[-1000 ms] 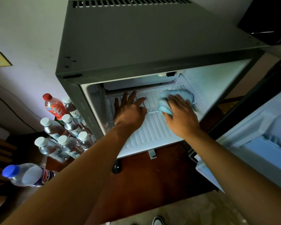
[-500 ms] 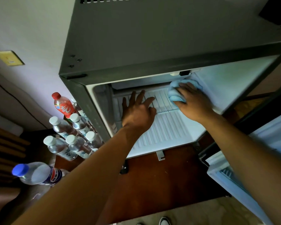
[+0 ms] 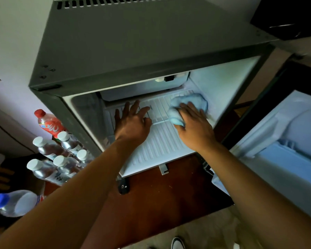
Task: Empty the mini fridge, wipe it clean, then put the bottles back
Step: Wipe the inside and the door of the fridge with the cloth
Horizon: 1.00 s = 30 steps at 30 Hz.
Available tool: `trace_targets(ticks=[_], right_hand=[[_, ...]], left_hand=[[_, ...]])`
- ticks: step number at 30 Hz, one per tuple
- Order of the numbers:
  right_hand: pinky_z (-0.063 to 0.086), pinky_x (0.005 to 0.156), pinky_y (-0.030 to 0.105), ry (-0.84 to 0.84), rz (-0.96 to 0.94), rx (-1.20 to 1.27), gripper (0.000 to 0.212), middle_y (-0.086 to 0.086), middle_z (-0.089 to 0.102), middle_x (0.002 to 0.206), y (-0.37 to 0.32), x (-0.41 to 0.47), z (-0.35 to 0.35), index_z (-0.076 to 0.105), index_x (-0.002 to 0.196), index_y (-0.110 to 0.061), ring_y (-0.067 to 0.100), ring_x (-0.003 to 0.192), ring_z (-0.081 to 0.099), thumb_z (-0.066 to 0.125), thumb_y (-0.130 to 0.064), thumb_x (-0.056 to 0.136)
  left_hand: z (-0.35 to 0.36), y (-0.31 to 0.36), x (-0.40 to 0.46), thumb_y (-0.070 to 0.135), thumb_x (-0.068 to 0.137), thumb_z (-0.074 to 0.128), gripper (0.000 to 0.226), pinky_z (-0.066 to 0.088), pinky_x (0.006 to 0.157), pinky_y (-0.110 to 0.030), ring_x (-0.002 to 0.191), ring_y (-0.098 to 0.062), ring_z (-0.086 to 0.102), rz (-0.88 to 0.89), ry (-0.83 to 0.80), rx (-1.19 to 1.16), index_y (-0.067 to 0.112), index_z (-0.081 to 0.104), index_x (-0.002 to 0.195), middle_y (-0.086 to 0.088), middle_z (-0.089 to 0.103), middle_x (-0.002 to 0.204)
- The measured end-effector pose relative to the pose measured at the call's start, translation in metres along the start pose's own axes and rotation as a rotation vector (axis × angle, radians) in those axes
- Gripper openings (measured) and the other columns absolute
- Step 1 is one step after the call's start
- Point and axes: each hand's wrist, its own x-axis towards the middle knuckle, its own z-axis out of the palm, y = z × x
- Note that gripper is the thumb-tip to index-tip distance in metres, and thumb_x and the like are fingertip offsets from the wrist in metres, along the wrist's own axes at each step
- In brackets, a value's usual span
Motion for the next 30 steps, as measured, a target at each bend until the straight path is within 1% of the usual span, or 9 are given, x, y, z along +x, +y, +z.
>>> trace_targets(ticks=[3,7,11,17,21,23,25,27,30], right_hand=[[0.022,0.112,0.055,0.019,-0.026,-0.035,0.045,0.012,0.047,0.145,0.003,0.008,-0.001,0.051,0.134,-0.01,0.031,0.142,0.032,0.058,-0.024,0.091],[0.023,0.111,0.052,0.03,-0.036,-0.111,0.045,0.011,0.047,0.146,0.01,0.02,0.001,0.053,0.133,-0.011,0.028,0.14,0.036,0.054,-0.033,0.094],[0.024,0.113,0.051,-0.011,-0.043,-0.144,0.046,0.007,0.042,0.149,0.01,0.043,0.002,0.048,0.137,-0.015,0.025,0.141,0.031,0.05,-0.035,0.095],[0.026,0.112,0.05,-0.015,-0.032,-0.201,0.048,0.004,0.039,0.148,0.007,0.058,0.006,0.043,0.139,-0.018,0.024,0.141,0.03,0.047,-0.038,0.095],[0.023,0.113,0.05,-0.037,0.007,-0.186,0.051,0.003,0.034,0.153,0.004,0.055,0.005,0.039,0.143,-0.019,0.023,0.144,0.024,0.045,-0.038,0.096],[0.023,0.113,0.048,-0.025,0.039,-0.182,0.051,0.001,0.033,0.154,0.002,0.049,0.006,0.041,0.143,-0.02,0.021,0.145,0.023,0.045,-0.038,0.095],[0.023,0.112,0.046,0.027,0.051,-0.186,0.048,0.001,0.038,0.151,-0.001,0.039,0.007,0.046,0.138,-0.019,0.021,0.143,0.026,0.046,-0.038,0.094],[0.024,0.11,0.047,0.087,0.04,-0.157,0.045,0.004,0.046,0.146,-0.004,0.028,0.008,0.052,0.133,-0.016,0.023,0.14,0.033,0.051,-0.035,0.092],[0.021,0.113,0.049,0.117,0.038,-0.092,0.044,0.005,0.051,0.142,-0.003,0.013,0.006,0.054,0.132,-0.014,0.024,0.139,0.036,0.057,-0.028,0.09]], left_hand=[[0.001,0.002,0.0,0.041,0.101,0.036,0.046,-0.002,0.122,-0.048,0.153,-0.019,0.001,-0.004,0.021,0.0,0.045,0.036,0.147,0.008,0.013,0.165],[0.0,0.004,-0.001,0.041,0.101,0.037,0.046,-0.002,0.121,-0.048,0.153,-0.019,0.001,0.001,0.034,0.005,0.043,0.037,0.147,0.008,0.013,0.165],[-0.002,0.003,-0.002,0.043,0.102,0.033,0.047,-0.006,0.12,-0.047,0.153,-0.018,-0.004,0.006,0.004,0.007,0.044,0.033,0.149,0.008,0.009,0.166],[0.0,0.001,-0.002,0.042,0.102,0.031,0.047,-0.001,0.122,-0.049,0.153,-0.021,0.0,0.017,0.016,0.041,0.043,0.033,0.149,0.006,0.011,0.166],[-0.003,0.001,-0.002,0.042,0.103,0.03,0.048,-0.002,0.122,-0.049,0.153,-0.021,-0.001,0.014,-0.017,0.041,0.043,0.03,0.15,0.006,0.009,0.166],[-0.005,0.002,-0.004,0.041,0.103,0.031,0.048,-0.003,0.122,-0.048,0.153,-0.02,-0.001,0.012,-0.029,0.026,0.042,0.031,0.15,0.006,0.009,0.166],[-0.007,0.003,-0.004,0.04,0.103,0.033,0.048,-0.002,0.122,-0.048,0.153,-0.019,-0.001,0.015,-0.036,0.008,0.042,0.031,0.15,0.006,0.009,0.166],[-0.009,0.003,-0.004,0.04,0.103,0.034,0.048,-0.001,0.122,-0.048,0.153,-0.02,-0.001,0.019,-0.04,-0.004,0.042,0.032,0.15,0.006,0.009,0.166],[-0.012,0.006,-0.004,0.039,0.103,0.037,0.048,-0.001,0.122,-0.049,0.153,-0.019,-0.001,0.002,-0.072,-0.023,0.042,0.031,0.15,0.007,0.009,0.166]])
